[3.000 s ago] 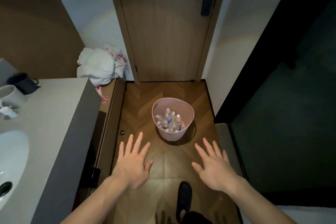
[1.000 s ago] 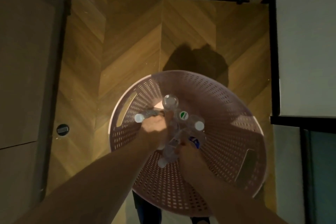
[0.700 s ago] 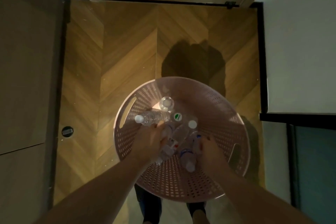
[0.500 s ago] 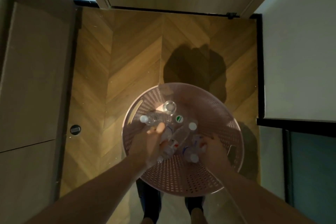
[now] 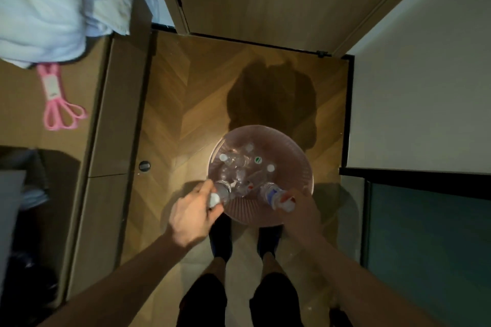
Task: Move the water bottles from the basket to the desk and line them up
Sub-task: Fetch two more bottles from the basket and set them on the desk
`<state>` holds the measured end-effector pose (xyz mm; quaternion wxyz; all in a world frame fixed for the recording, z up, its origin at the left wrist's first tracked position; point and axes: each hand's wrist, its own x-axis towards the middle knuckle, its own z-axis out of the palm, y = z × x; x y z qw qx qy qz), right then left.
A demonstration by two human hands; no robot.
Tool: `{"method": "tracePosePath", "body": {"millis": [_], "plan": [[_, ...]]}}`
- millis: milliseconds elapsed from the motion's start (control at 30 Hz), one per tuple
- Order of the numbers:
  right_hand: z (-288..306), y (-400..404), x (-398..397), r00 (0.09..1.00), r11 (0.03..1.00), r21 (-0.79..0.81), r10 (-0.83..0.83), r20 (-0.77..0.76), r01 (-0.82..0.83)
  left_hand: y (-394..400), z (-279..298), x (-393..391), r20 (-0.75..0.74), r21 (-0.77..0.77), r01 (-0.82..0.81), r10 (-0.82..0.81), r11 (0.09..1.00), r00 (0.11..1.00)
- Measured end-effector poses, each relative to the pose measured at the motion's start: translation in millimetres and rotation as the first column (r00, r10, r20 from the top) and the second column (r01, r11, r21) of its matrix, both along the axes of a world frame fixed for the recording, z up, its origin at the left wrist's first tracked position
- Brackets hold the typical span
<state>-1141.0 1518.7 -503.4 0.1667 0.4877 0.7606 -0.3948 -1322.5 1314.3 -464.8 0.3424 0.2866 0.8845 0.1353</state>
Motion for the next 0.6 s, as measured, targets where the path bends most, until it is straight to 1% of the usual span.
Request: {"method": "tracePosePath", "body": {"millis": [100,167,233,333,400,467,533,600], "plan": [[75.8,-16.9,-5.9,0.998,0.998,0.036,0.051,0.042,-0.053,-31.3,87.3,11.0,0.041,0.015,-0.098,0.098,0.995,0.994],[119.5,-26.4,-5.1,0.986,0.986,0.046,0.157,0.052,-0.160,-51.6,134.7,21.9,0.040,0.019,-0.149,0.148,0.989,0.988],[159.4,-30.6,-6.4,0.968,0.966,0.068,0.250,0.019,-0.250,-67.6,175.3,33.3,0.024,0.045,-0.214,0.213,0.976,0.977],[219.2,-35.3,-15.2,0.927,0.929,0.012,0.369,-0.071,-0.369,-94.0,228.2,56.3,-0.007,0.101,-0.348,0.351,0.932,0.936],[254.6,-37.4,-25.4,0.858,0.863,-0.007,0.500,-0.115,-0.505,-111.6,255.4,75.6,-0.037,0.120,-0.442,0.449,0.889,0.893],[288.2,-47.9,-36.7,0.758,0.769,0.000,0.631,-0.168,-0.640,-127.7,279.7,98.2,-0.069,0.151,-0.513,0.526,0.845,0.847],[312.8,-64.6,-45.0,0.636,0.653,0.032,0.745,-0.201,-0.756,-140.8,300.8,120.2,-0.118,0.179,-0.578,0.600,0.796,0.791],[334.0,-84.3,-49.1,0.544,0.566,0.052,0.810,-0.217,-0.823,-151.2,320.1,140.6,-0.145,0.208,-0.642,0.673,0.738,0.726]]}}
